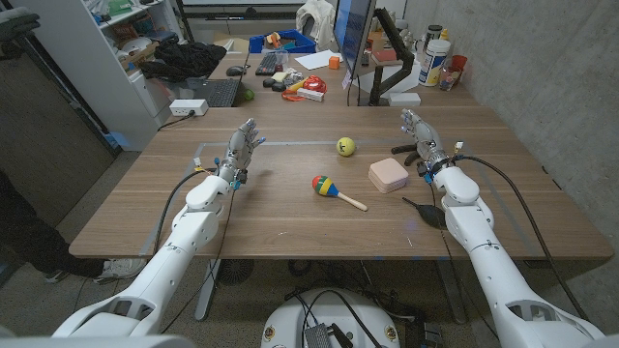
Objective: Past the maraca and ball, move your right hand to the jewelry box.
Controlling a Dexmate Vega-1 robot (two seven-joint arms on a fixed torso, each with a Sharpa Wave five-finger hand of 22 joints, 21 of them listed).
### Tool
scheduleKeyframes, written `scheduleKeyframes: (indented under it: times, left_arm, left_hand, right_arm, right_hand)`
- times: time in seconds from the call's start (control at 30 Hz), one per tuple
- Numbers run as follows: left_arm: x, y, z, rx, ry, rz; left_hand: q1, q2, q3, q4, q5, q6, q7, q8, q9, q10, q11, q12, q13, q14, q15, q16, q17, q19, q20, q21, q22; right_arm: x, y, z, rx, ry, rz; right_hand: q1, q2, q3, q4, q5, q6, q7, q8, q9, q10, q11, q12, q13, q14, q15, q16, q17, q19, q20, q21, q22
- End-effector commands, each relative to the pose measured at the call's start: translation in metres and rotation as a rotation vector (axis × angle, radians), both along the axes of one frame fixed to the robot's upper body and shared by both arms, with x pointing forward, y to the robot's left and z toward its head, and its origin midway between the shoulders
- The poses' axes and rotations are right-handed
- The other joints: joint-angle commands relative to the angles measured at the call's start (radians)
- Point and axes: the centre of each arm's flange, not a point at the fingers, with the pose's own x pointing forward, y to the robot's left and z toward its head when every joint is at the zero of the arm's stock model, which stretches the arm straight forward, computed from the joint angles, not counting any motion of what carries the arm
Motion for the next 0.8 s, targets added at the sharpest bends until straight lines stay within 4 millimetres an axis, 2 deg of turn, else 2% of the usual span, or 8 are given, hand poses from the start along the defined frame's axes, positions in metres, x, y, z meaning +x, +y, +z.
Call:
scheduleKeyframes:
  times: [0.03,0.6,0.8]
  left_arm:
    - [0.002,0.001,0.001,0.002,0.002,-0.001]
    - [0.001,0.002,0.002,0.004,0.001,-0.001]
    - [0.001,0.0,0.002,0.005,0.001,-0.003]
  left_hand:
    - [-0.005,0.101,0.009,-0.001,0.005,-0.043,-0.004,0.006,0.001,-0.015,0.0,0.004,0.003,-0.058,-0.027,0.003,0.005,-0.087,-0.064,-0.001,0.003]
    - [-0.005,0.1,0.009,-0.001,0.005,-0.041,-0.003,0.005,0.002,-0.015,0.001,0.003,0.003,-0.057,-0.026,0.002,0.005,-0.085,-0.062,-0.003,0.003]
    - [-0.006,0.101,0.009,-0.001,0.006,-0.04,-0.003,0.004,0.002,-0.014,0.0,0.003,0.003,-0.056,-0.026,0.002,0.005,-0.084,-0.063,-0.004,0.003]
  right_arm:
    - [-0.006,-0.001,0.009,-0.045,-0.059,-0.049]
    - [-0.024,-0.005,0.016,-0.141,-0.149,-0.124]
    - [-0.033,-0.007,0.019,-0.184,-0.189,-0.162]
  right_hand:
    - [0.012,0.023,0.004,-0.008,-0.005,0.017,0.0,0.01,0.006,0.015,0.003,0.011,0.004,0.012,-0.004,-0.001,0.001,0.007,-0.041,0.0,0.001]
    - [0.028,0.021,0.005,-0.022,-0.007,0.045,-0.005,0.014,0.006,0.035,0.005,0.015,0.004,0.024,-0.008,-0.002,0.002,0.015,-0.04,-0.004,0.002]
    - [0.03,0.019,0.004,-0.026,-0.008,0.051,-0.007,0.013,0.006,0.042,-0.002,0.016,0.004,0.029,-0.01,-0.001,0.003,0.013,-0.04,-0.007,0.002]
